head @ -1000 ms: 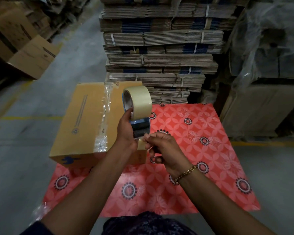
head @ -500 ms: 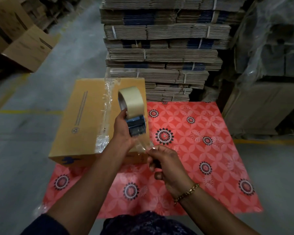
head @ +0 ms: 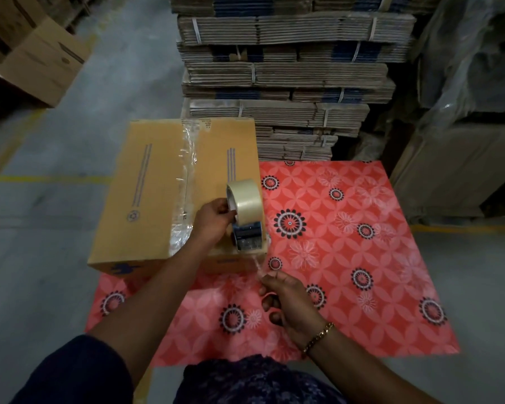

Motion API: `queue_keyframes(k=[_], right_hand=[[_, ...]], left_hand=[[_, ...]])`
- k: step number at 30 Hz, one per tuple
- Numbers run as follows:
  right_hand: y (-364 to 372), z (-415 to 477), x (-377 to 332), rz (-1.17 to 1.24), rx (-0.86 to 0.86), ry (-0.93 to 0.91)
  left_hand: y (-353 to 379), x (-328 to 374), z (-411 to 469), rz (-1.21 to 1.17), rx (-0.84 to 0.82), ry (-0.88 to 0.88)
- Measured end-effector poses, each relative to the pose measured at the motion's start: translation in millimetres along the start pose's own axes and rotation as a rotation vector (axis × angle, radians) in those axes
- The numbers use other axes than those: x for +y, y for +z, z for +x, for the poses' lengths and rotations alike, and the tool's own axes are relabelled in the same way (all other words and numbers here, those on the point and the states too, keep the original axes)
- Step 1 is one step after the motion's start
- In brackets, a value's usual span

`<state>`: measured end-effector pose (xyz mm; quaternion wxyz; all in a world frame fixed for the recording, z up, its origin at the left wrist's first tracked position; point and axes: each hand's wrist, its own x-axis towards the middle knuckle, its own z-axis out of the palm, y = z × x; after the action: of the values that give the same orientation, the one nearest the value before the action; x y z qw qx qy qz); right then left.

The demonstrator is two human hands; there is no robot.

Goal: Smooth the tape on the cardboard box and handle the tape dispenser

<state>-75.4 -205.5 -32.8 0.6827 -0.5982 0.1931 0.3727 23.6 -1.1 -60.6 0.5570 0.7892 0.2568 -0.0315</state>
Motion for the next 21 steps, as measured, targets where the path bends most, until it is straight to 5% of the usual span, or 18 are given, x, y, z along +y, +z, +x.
queue_keyframes(k=[4,11,15,21], right_hand=[[0,4,1,0.011,-0.002,0.019],[-1,9,5,0.000,-0.016,0.015],[-1,11,6,-0.008,-0.014,0.000],[-3,10,7,-0.029,-0.034,-0.021]], left_hand=[[-16,-19,6,0.628,0.190,0.138],[-7,-40,-57,0.248,0.329,0.418],[6,-55,-115,0.344,0.164,0.589],[19,-60,-128,0.425,0.160,0.685]])
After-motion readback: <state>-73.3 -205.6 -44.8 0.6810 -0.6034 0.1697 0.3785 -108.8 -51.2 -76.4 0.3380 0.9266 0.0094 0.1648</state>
